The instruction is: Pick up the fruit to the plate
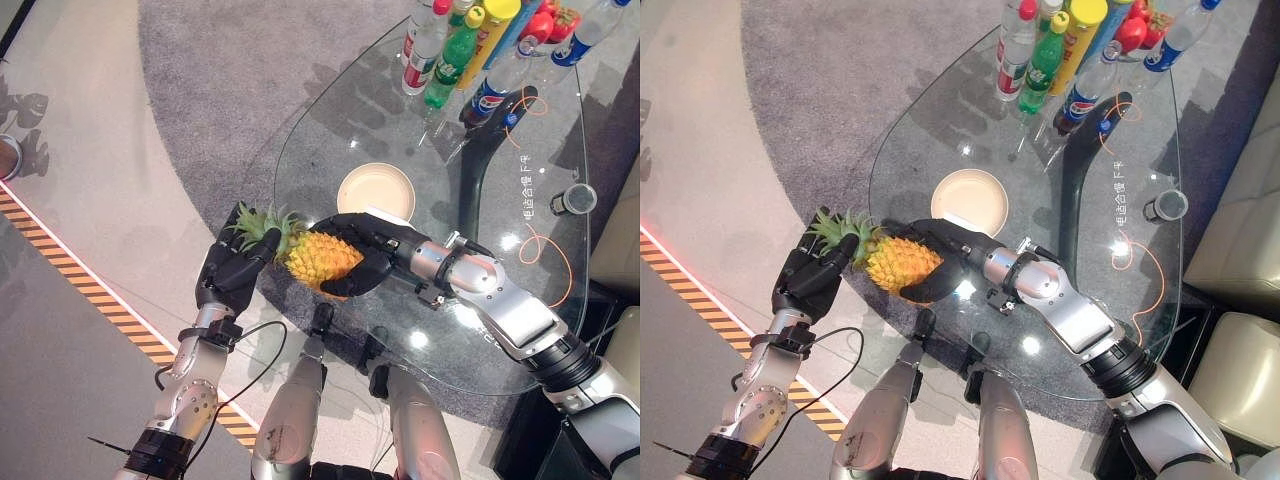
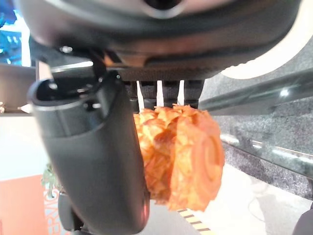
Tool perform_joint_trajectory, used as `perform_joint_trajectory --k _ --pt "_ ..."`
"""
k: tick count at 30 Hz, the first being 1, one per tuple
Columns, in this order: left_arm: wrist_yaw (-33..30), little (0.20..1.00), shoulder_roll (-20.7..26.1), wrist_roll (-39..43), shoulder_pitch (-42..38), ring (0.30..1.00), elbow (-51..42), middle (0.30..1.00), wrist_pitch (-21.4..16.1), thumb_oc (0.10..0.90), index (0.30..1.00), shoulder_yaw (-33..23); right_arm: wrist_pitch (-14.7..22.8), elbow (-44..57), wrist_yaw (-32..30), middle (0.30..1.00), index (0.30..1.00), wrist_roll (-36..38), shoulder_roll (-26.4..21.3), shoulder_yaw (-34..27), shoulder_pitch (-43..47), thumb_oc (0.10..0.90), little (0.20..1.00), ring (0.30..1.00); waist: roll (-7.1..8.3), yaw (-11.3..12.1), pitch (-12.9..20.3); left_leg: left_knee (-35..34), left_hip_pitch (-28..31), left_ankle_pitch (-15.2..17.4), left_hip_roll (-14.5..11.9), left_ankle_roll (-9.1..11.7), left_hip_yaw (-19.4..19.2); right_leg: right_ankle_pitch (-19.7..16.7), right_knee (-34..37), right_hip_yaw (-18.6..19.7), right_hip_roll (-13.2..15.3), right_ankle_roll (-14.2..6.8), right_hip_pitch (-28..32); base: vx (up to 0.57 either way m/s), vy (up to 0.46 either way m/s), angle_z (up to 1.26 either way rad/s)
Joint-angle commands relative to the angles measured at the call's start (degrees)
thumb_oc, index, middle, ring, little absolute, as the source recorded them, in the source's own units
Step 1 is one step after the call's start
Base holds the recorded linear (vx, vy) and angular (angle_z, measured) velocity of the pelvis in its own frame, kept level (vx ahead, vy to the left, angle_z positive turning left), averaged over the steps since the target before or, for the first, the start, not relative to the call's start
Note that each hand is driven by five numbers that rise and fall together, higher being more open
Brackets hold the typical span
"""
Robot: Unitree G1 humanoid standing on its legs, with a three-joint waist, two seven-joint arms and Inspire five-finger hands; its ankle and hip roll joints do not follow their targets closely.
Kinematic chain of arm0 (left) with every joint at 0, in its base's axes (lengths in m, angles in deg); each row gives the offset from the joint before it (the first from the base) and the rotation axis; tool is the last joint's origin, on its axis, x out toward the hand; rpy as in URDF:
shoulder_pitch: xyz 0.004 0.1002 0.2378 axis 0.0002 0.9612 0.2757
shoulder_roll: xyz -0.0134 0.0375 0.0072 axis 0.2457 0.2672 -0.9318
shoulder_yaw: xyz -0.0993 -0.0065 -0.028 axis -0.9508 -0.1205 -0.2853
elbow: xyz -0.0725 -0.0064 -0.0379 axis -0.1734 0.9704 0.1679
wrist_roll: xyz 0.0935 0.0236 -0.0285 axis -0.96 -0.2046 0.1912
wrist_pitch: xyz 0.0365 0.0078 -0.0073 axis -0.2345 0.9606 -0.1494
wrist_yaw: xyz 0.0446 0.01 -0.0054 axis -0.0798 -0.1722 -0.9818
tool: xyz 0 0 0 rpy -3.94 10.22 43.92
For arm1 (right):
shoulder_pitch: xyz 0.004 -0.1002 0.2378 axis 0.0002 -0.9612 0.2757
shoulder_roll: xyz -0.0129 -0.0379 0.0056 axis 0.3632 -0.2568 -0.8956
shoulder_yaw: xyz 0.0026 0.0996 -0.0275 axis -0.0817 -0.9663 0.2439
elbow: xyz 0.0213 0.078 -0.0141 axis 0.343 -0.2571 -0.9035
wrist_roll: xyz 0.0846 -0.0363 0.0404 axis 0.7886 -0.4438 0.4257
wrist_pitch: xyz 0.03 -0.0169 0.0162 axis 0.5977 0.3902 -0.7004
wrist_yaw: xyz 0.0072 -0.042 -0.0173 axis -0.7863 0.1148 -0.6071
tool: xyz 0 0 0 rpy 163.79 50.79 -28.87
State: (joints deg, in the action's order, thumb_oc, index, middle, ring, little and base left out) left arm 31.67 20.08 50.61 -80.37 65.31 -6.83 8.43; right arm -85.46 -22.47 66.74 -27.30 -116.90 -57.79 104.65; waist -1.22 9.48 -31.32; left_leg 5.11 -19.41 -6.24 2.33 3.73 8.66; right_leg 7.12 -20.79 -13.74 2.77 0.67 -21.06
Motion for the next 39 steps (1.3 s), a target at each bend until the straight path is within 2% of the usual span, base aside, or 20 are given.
perform_joint_trajectory --k 1,7,11,19,20,21,22,23,28,39 --pt "7.47 0.9 -3.76 1.44 -7.05 0.9 -11.68 0.9 1.74 0.8 0.9 6.41 11.71 17.28 12.27 0.3 0.3 8.61 11.98 12.39 6.67 0.1 0.2 0.3 1.49 -1.09 1.53 8.91 -0.13 7.02 3.88 -2.44 -0.07 -4.39 7.76 5.71 -0.61 -3.14 4.75 0.0 0.0 0.0" --pt "3.96 0.9 -4.56 1.48 -6.52 0.9 -8.13 0.9 6.89 0.8 0.9 9.41 11.49 17.31 10.38 0.3 0.3 8.16 12.56 12.77 6.76 0.1 0.2 0.3 1.24 -1.55 1.53 8.86 -0.33 6.96 4.01 -2.47 -0.36 -4.7 8.08 5.77 -0.48 -3.14 4.58 0.0 0.0 0.0" --pt "4.31 0.9 -3.97 3.31 -5.14 0.9 -6.84 0.9 8.01 0.8 0.9 10.57 11.66 18.07 9.91 0.3 0.3 8.54 11.08 13.08 6.31 0.1 0.2 0.3 1.07 -1.84 1.53 8.51 -0.39 6.81 3.86 -2.64 -0.82 -4.86 8.14 5.87 -0.48 -3.32 4.25 0.0 0.0 0.0" --pt "5.49 0.9 -3.57 3.99 -4.94 0.9 -6.12 0.9 5.82 0.8 0.9 11.73 11.98 17.9 9.1 0.3 0.3 9.19 9.74 13.2 6.34 0.1 0.2 0.3 0.93 -2.2 1.53 8.28 -0.64 6.72 3.87 -2.73 -1.09 -5.25 8.79 6.1 -0.45 -3.51 4.14 0.0 0.0 0.0" --pt "5.84 0.798 -3.68 4.18 -4.94 0.813 -6.04 0.813 5.62 0.698 0.813 11.73 11.89 17.94 9.19 0.3 0.3 9.06 9.78 13.29 6.29 0.1 0.2 0.3 0.9 -2.26 1.53 8.26 -0.68 6.7 3.87 -2.73 -1.13 -5.26 8.78 6.15 -0.44 -3.52 4.08 0.0 0.0 0.0" --pt "5.8 0.546 -3.79 4.29 -4.92 0.596 -6.17 0.596 5.32 0.446 0.596 11.79 11.68 18.15 9.19 0.3 0.3 8.82 9.8 13.42 6.12 0.1 0.2 0.3 0.9 -2.34 1.53 8.29 -0.77 6.66 3.88 -2.75 -1.17 -5.3 8.77 6.23 -0.45 -3.48 3.99 0.0 0.0 0.0" --pt "5.8 0.455 -3.8 4.3 -4.92 0.519 -6.17 0.519 5.27 0.355 0.519 11.8 11.64 18.15 9.18 0.3 0.3 8.81 9.8 13.43 6.11 0.1 0.2 0.3 0.9 -2.34 1.53 8.29 -0.77 6.66 3.88 -2.75 -1.17 -5.3 8.79 6.23 -0.44 -3.48 3.99 0.0 0.0 0.0" --pt "6.22 0.2 -3.89 4.63 -4.93 0.3 -6.22 0.3 4.49 0.1 0.3 11.85 11.44 18.2 9.09 0.3 0.3 8.66 9.87 13.51 6.06 0.1 0.2 0.3 0.89 -2.37 1.53 8.25 -0.76 6.62 3.86 -2.75 -1.19 -5.35 8.85 6.24 -0.42 -3.47 4.01 0.0 0.0 0.0" --pt "7.89 0.2 -4.68 5.59 -5.0 0.3 -6.01 0.3 2.5 0.1 0.3 11.69 11.67 17.36 9.24 0.3 0.3 7.68 10.42 13.76 5.61 0.1 0.2 0.3 0.85 -2.46 1.53 8.22 -0.93 6.55 3.91 -2.77 -1.12 -5.43 8.73 6.31 -0.38 -3.5 3.71 0.0 0.0 0.0" --pt "6.44 0.2 -5.51 5.96 -5.16 0.3 -5.97 0.3 1.96 0.1 0.3 11.87 11.69 16.53 9.1 0.3 0.3 6.5 11.36 13.96 4.98 0.1 0.2 0.3 0.9 -2.57 1.53 8.02 -1.06 6.42 4.03 -2.89 -1.05 -5.55 8.78 6.55 -0.38 -3.52 3.44 0.0 0.0 0.0"
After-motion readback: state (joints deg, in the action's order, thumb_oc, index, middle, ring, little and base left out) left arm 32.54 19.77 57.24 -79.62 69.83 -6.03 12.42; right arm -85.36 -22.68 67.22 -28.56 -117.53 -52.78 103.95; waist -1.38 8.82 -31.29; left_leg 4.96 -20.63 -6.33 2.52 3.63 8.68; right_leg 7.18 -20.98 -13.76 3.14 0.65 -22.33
